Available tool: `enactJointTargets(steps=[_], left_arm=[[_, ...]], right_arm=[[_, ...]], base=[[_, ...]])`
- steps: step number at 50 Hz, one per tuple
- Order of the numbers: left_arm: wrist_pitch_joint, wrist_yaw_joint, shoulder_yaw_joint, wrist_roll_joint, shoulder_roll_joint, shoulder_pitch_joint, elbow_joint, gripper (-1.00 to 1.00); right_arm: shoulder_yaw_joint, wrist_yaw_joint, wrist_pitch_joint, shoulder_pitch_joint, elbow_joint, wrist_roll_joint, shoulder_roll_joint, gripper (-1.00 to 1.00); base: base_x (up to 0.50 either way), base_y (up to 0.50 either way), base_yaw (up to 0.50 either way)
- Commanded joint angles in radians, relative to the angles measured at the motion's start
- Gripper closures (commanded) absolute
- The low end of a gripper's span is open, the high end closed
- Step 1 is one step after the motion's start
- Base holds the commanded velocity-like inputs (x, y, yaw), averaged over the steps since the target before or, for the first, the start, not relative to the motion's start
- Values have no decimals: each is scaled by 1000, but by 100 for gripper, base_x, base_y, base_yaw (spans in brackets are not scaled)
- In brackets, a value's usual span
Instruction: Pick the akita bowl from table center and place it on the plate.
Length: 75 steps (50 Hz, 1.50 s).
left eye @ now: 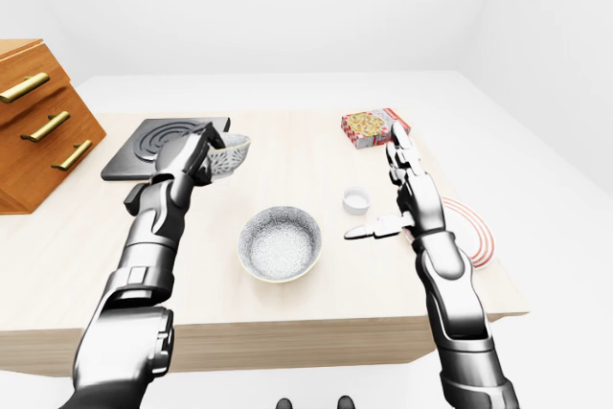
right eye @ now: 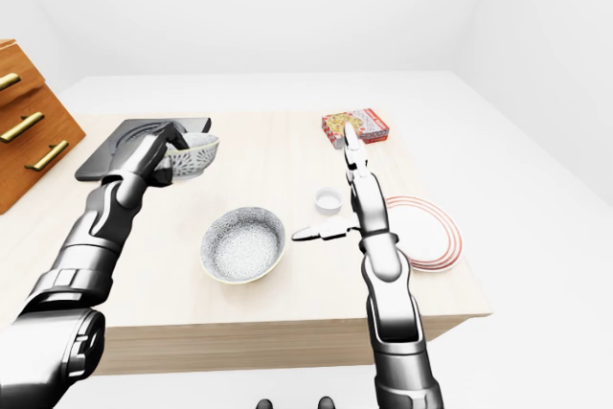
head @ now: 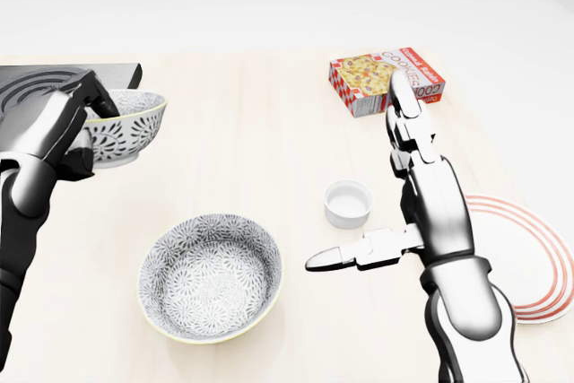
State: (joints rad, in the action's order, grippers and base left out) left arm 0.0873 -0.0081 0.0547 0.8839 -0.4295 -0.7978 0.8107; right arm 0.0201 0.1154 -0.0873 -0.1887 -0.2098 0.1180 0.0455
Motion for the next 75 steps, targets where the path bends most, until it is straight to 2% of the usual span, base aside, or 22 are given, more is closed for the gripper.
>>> enactJointTargets(steps=[1,5,7,11,16,20,21,26,35,45,47,54,58,63,67,75], left_arm=[[0,-99,40,25,6,41,-247,100],[0,-135,46,22,18,62,-320,100],[0,-163,48,18,27,74,-376,100],[0,-197,48,17,41,82,-435,100],[0,-217,45,17,54,84,-463,100],[0,-212,38,20,59,76,-445,100],[0,-204,32,23,62,66,-424,100],[0,-211,26,23,80,64,-440,100],[0,-224,10,24,118,74,-480,100],[0,-253,4,11,147,94,-545,100],[0,-263,5,6,154,99,-565,100],[0,-292,1,-5,175,125,-635,100],[0,-338,-8,-1,201,180,-750,100],[0,-375,-15,2,223,213,-832,100],[-2,-391,-22,7,239,229,-868,100],[-21,-408,-34,13,260,232,-896,100]], right_arm=[[2,41,0,-77,-9,68,55,-100],[18,107,0,-177,15,157,96,-100],[16,152,0,-282,87,248,149,-100],[38,218,0,-425,179,297,174,-100],[26,294,0,-581,338,373,209,-100],[21,368,0,-641,402,407,209,-100],[15,414,0,-655,416,409,218,-100],[16,485,0,-720,489,430,226,-100],[-5,521,0,-825,666,485,213,-100],[-7,483,1,-929,876,512,189,-100],[-10,469,19,-941,915,516,185,-100],[-14,441,51,-969,1002,522,176,-100],[-21,414,82,-984,1062,531,168,-100],[-26,396,104,-996,1115,540,158,-100],[-30,396,112,-996,1123,544,151,-100],[-34,403,111,-990,1120,554,138,-100]], base=[[0,0,0],[0,0,0],[0,0,0],[0,0,0],[0,0,0],[0,0,0],[0,0,0],[0,0,0],[0,0,0],[0,0,0],[0,0,0],[0,0,0],[0,0,0],[0,0,0],[0,0,0],[0,0,0]])
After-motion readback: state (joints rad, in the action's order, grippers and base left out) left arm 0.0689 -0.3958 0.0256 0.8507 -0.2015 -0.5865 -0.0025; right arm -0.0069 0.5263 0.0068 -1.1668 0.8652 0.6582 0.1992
